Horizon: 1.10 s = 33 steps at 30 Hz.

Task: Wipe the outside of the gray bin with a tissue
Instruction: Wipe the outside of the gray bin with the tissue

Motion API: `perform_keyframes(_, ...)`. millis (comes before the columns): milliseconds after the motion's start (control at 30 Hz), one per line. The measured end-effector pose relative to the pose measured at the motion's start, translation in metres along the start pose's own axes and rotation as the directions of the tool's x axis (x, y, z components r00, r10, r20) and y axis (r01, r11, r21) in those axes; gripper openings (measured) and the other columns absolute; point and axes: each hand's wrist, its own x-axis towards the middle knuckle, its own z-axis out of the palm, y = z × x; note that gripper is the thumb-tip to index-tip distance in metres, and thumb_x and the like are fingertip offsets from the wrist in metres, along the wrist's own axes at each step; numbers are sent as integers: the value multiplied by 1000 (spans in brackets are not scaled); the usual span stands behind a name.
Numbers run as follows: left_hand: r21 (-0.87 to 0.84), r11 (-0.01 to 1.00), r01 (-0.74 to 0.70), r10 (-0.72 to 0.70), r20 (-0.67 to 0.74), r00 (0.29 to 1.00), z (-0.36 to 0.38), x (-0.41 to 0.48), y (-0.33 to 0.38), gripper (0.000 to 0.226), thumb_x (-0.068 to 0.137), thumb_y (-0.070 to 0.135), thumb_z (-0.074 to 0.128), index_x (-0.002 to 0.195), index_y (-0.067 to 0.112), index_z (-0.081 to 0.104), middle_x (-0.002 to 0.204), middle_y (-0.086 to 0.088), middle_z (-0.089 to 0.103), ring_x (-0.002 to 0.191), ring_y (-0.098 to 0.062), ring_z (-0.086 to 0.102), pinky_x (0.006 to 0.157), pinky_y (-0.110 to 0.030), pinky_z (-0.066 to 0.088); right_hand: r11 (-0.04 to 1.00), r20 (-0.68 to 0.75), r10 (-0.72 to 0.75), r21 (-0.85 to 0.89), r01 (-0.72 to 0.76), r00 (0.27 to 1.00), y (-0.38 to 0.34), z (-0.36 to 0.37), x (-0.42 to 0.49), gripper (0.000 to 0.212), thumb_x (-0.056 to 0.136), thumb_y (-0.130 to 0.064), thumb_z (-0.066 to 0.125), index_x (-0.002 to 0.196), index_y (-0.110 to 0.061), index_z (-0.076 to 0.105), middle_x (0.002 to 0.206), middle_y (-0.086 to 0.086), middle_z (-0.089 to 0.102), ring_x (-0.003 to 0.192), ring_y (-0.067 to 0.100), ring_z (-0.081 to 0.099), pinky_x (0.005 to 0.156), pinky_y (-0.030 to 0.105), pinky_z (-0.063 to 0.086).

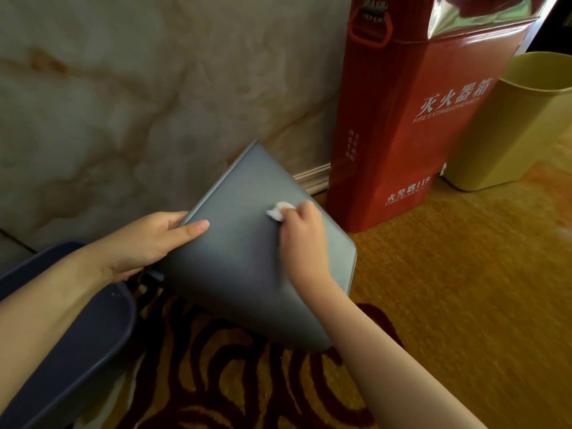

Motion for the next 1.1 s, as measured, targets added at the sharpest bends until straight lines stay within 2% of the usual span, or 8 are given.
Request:
perform_keyframes(100,2,1000,8,-8,-12,1000,-2,-2,-4,43,74,42,55,109,20,66,104,-1,75,97,-16,70,81,-25,56,878,-10,473,91,-470,881,68,-18,-29,19,94,-19,38,98,-11,54,87,-5,41,78,12,42,73,30,33)
perform_keyframes(267,-18,1000,-11,11,13,1000,3,-1,4,38,73,40,56,102,20,69,99,1,76,91,-14,71,68,-16,54,749,-96,593,-300,-591,800,112,-42,-76,25,93,-12,46,111,-7,62,102,9,52,86,24,51,66,31,39)
perform_keyframes(400,5,1000,-11,11,17,1000,4,-1,5,42,72,42,57,104,18,68,98,0,76,89,-14,71,75,-23,56,807,-130,582,215,-550,803,80,-67,-53,17,94,-22,49,95,-25,66,94,5,64,82,19,59,64,30,46)
perform_keyframes(533,-14,1000,-17,17,6,1000,8,-4,9,23,82,30,51,92,20,69,81,5,78,67,-4,72,45,-9,48,317,357,438,797,-514,825,30,-88,-31,35,86,3,52,105,-23,65,93,1,70,77,15,65,65,25,52)
perform_keyframes(633,-9,1000,-13,14,8,1000,10,-5,11,24,82,31,50,94,20,67,79,7,77,67,-4,71,45,-9,48,-8,527,207,843,-537,824,15,-93,-28,42,77,11,50,107,-13,66,89,5,71,69,15,64,61,21,53)
perform_keyframes(733,-3,1000,-13,13,17,1000,10,-4,11,31,78,35,53,100,20,68,94,3,77,85,-10,72,64,-12,54,-118,588,76,807,-578,805,12,-93,-30,44,75,11,51,109,-9,68,93,10,67,73,18,64,65,22,56)
perform_keyframes(1000,-13,1000,-10,10,-1,1000,13,-6,14,19,93,21,45,94,20,64,65,13,75,53,3,67,38,-5,43,90,605,73,787,-610,793,7,-97,-24,33,80,0,62,112,-6,65,94,4,70,83,13,66,72,22,56)
perform_keyframes(1100,-11,1000,-10,10,9,1000,12,-7,15,23,88,26,49,102,18,65,82,11,77,72,-2,71,53,-8,49,580,413,283,645,-498,865,-8,-80,-8,11,85,-14,64,89,-5,69,70,1,67,66,11,64,61,22,55)
